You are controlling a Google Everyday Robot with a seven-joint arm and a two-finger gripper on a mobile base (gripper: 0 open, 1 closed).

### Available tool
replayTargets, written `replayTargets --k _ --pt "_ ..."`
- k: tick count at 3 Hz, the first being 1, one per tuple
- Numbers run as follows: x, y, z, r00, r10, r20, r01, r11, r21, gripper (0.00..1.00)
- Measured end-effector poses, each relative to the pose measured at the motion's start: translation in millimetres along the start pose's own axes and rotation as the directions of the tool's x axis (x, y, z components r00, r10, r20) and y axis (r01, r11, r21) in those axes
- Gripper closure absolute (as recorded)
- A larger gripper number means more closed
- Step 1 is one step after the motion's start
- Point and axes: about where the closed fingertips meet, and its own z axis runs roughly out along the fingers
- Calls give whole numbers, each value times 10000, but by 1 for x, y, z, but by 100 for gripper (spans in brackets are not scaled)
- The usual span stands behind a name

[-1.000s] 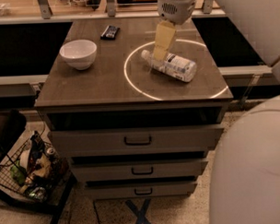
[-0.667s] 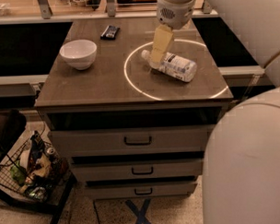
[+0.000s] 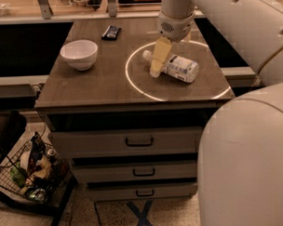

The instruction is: Place blue plastic bottle upright

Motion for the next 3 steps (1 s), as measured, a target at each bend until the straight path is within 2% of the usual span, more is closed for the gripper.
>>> replayTargets --k 1,2,3 --pt "3 -2 20 9998 175 -136 -178 9997 -165 0" --pt "-5 -4 37 9999 143 7 -143 9993 -331 0" --pt "-18 -8 40 9998 7 197 -1 9995 -316 0"
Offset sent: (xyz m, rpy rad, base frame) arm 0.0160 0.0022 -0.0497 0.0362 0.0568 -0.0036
